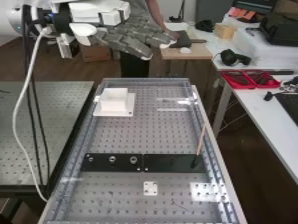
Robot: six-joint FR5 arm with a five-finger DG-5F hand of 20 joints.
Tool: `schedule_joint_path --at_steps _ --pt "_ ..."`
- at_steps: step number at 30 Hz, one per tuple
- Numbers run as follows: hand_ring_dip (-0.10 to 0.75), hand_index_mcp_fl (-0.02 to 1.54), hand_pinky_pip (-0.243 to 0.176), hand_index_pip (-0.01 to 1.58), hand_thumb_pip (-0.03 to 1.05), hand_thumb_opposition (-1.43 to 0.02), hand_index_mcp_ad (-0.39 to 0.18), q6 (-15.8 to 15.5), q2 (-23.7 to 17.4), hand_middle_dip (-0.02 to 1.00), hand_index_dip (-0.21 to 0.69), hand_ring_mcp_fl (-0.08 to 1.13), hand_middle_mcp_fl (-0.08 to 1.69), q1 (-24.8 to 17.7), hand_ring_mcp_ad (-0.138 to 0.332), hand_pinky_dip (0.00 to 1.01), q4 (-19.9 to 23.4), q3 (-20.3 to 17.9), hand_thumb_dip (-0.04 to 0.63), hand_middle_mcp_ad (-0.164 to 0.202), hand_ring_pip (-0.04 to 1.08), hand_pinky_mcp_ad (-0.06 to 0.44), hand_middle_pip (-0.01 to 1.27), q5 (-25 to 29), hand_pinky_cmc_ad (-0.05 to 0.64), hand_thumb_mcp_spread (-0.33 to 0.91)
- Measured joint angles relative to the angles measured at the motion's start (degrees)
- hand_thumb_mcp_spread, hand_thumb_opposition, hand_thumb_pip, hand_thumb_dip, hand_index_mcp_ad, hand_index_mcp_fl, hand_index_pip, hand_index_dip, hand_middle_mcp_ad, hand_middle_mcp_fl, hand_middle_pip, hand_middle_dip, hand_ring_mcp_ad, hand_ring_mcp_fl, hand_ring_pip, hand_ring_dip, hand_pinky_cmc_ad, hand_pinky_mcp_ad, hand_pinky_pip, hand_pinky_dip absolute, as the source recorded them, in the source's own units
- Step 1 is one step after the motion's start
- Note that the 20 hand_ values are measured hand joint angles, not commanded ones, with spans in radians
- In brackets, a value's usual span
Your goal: Grab the pcb board and place it in the clear container
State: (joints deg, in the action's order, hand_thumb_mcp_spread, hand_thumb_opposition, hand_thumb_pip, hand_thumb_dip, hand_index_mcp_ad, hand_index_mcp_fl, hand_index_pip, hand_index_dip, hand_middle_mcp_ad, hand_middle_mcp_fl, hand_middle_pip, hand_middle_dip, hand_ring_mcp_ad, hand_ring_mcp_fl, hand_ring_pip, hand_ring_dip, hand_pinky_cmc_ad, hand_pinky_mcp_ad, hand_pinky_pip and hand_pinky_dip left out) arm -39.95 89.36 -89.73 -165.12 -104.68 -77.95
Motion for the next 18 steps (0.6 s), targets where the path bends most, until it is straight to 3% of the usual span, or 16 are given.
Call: schedule_joint_path --at_steps 18 --pt "0.038 0.12 -0.094 0.40 0.50 -0.77 -0.084 -1.1 -0.5 0.19 0.239 0.01 0.09 -0.3 0.220 0.50 -0.8 0.5 0.223 0.058 0.09 0.183 0.13 -0.2 0.328 0.37"
